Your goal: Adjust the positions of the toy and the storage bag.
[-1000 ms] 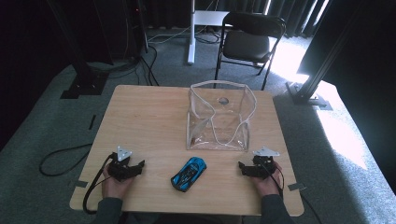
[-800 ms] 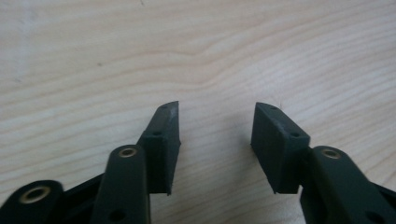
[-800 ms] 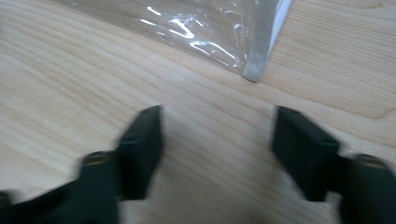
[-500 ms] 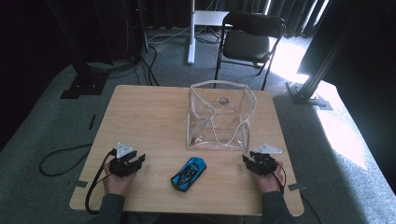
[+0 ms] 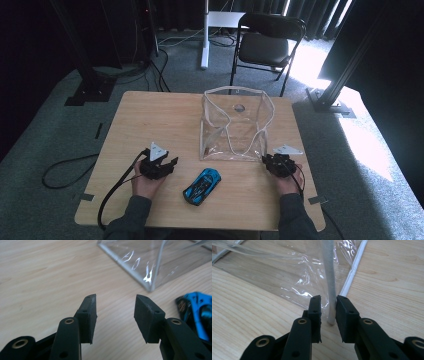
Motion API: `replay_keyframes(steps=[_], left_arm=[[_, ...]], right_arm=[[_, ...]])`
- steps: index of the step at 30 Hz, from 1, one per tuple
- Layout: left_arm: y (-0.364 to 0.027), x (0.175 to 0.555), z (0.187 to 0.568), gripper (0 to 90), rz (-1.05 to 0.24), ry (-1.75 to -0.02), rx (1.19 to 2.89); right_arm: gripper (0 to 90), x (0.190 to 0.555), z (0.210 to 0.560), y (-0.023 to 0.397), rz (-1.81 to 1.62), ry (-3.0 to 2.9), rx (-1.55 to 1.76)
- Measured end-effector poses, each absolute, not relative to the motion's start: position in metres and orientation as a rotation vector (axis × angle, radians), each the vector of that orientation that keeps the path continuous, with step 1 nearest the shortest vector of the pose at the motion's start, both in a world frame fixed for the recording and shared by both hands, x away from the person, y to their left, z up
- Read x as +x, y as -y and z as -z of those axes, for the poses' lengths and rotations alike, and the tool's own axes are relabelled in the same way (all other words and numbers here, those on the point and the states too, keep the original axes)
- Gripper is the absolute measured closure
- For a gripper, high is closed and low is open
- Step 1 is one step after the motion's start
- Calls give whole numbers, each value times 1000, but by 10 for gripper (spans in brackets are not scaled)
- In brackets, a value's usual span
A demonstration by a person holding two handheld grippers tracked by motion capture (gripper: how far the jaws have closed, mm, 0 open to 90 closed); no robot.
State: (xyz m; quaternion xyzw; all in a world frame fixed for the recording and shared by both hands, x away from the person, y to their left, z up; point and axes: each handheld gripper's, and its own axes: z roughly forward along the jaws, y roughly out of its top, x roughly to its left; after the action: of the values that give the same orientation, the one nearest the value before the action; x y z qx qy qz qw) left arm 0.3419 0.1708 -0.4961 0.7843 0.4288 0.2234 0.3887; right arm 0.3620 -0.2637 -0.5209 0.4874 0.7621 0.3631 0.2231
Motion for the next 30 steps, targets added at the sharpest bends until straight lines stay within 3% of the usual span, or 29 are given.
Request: replay_keyframes(steps=[8, 21, 25, 30], left_arm=[[-145, 362, 506, 533, -506, -1044, 1998], [-110, 396, 524, 549, -490, -1030, 2053], [-97, 400, 522, 578, -526, -983, 2089], [-87, 404, 521, 735, -554, -1026, 2060]], right_arm=[[861, 360, 520, 262, -1044, -2118, 1334], [871, 359, 520, 251, -1059, -2146, 1303], [871, 358, 520, 250, -1059, -2153, 1297], [872, 358, 520, 249, -1064, -2160, 1285]])
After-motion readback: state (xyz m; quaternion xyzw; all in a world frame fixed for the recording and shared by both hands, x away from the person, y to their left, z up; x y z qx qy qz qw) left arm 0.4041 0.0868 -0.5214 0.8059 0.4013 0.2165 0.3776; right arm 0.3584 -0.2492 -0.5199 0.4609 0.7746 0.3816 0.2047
